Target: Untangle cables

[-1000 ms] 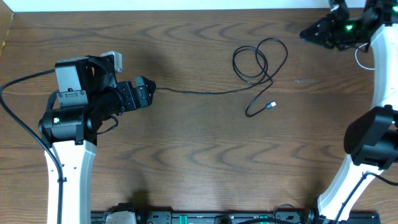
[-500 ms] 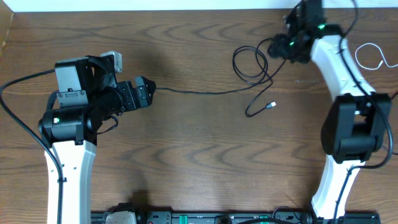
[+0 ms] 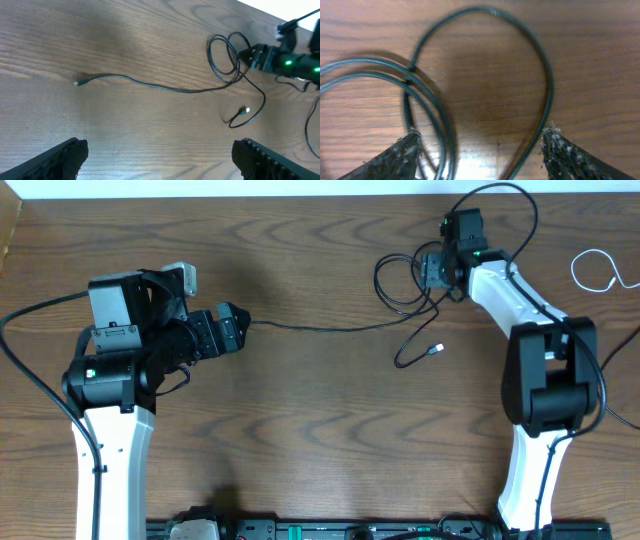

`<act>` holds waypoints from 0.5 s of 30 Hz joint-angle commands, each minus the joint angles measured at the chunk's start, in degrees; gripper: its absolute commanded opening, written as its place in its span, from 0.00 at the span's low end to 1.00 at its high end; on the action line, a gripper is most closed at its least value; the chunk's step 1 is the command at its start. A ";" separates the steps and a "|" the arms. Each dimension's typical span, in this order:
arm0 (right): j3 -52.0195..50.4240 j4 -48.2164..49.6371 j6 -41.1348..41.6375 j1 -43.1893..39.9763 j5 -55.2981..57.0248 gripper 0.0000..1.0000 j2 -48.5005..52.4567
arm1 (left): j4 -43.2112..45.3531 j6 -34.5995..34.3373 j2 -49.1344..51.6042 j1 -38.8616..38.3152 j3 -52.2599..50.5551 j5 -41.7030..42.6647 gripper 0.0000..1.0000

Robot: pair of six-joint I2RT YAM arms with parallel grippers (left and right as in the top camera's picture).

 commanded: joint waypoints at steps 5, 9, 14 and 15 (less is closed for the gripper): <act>-0.72 0.37 -1.55 0.42 1.05 0.77 3.50 | -0.15 -0.26 0.20 0.20 1.25 -0.33 0.98; -0.72 -0.68 -1.40 0.57 2.27 0.76 4.66 | -0.15 -0.26 0.20 0.20 1.25 -0.33 0.98; -0.76 -6.36 4.68 0.61 7.89 0.64 4.81 | -0.15 -0.26 0.20 0.20 1.25 -0.33 0.98; -0.76 -8.20 6.19 0.61 7.76 0.59 4.81 | -0.15 -0.28 0.20 0.20 1.25 -0.33 0.98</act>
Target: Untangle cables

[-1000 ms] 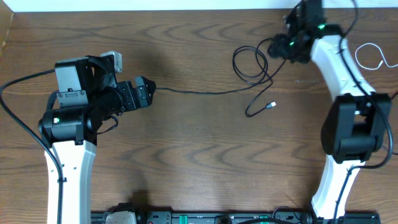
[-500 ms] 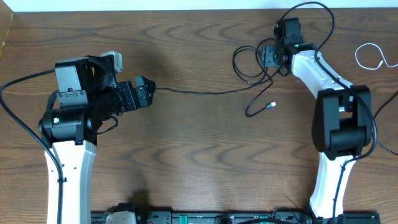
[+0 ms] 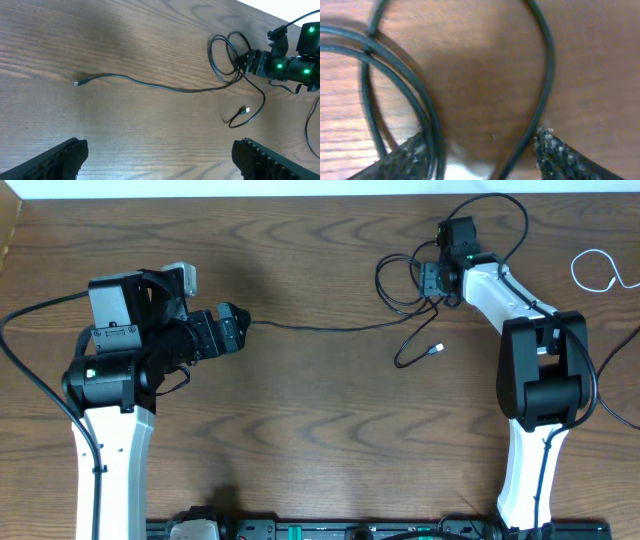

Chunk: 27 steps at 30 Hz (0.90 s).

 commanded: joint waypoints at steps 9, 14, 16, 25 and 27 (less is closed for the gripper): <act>-1.46 -10.32 10.49 0.92 -8.50 0.17 2.86 | -0.15 -0.26 0.20 0.20 1.25 -0.33 0.98; -1.42 -9.86 10.82 0.52 -13.25 0.01 2.84 | -0.15 -0.26 0.20 0.20 1.25 -0.33 0.98; -1.42 -9.88 9.90 0.11 -15.17 0.01 2.82 | -0.15 -0.26 0.20 0.20 1.25 -0.33 0.98; -1.31 -9.49 -1.90 -3.93 -39.34 0.01 -0.87 | -0.15 -0.26 0.20 0.20 1.25 -0.33 0.98; -1.31 -9.51 -3.98 -5.62 -46.07 0.01 -2.40 | -0.15 -0.26 0.20 0.20 1.25 -0.33 0.98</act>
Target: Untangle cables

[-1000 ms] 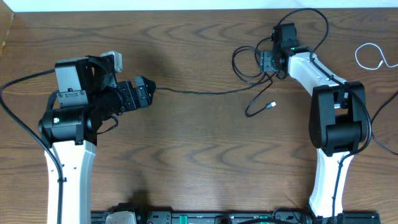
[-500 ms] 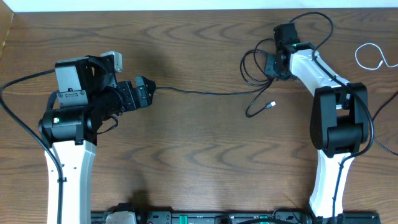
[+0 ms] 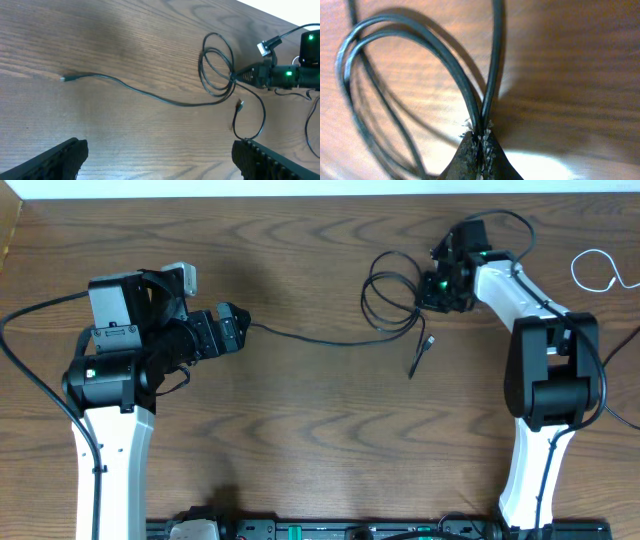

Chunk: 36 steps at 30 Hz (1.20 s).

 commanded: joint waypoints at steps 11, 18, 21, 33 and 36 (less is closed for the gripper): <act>-0.98 0.87 -8.35 -14.10 -48.78 0.01 -5.01 | -0.15 -0.26 0.20 0.20 1.25 -0.35 0.98; -0.98 3.34 -7.39 -18.29 -55.69 0.01 -5.55 | -0.15 -0.26 0.20 0.20 1.25 -0.35 0.98; -0.98 3.30 -5.62 -19.71 -52.87 0.01 -6.71 | -0.15 -0.26 0.20 0.20 1.25 -0.35 0.98; -0.20 0.46 0.24 -23.47 -14.67 0.01 -28.00 | -0.15 -0.28 0.20 0.20 1.25 -0.35 0.97; 2.25 -0.96 1.22 -26.18 -8.46 0.01 -32.41 | -0.15 -0.28 0.20 0.20 1.25 -0.35 0.98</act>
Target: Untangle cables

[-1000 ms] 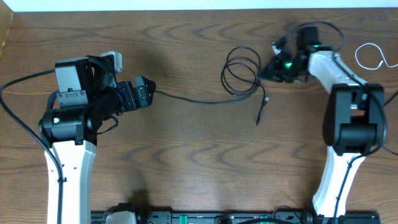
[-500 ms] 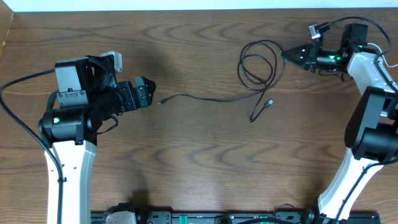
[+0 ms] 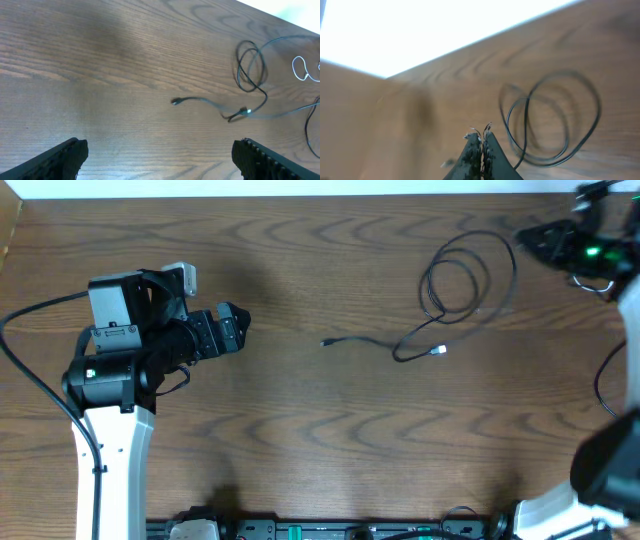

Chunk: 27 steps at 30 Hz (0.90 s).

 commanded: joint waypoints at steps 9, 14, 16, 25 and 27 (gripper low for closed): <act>22.60 -17.33 -1.25 -20.61 29.24 0.01 -7.78 | -0.15 -0.26 0.20 0.20 1.25 -0.33 0.98; 23.61 -20.26 -4.70 -25.99 23.80 0.01 -7.37 | -0.15 -0.26 0.20 0.20 1.25 -0.33 0.98; 23.61 -21.40 -6.71 -25.00 20.68 0.01 -6.51 | -0.15 -0.28 0.20 0.20 1.25 -0.33 0.98; 23.61 -30.03 -16.79 -7.69 20.61 0.50 -1.11 | -0.15 -0.26 0.20 0.20 1.25 -0.33 0.98; 23.61 -31.67 -18.93 -1.49 24.24 0.58 1.31 | -0.15 -0.26 0.20 0.20 1.25 -0.33 0.98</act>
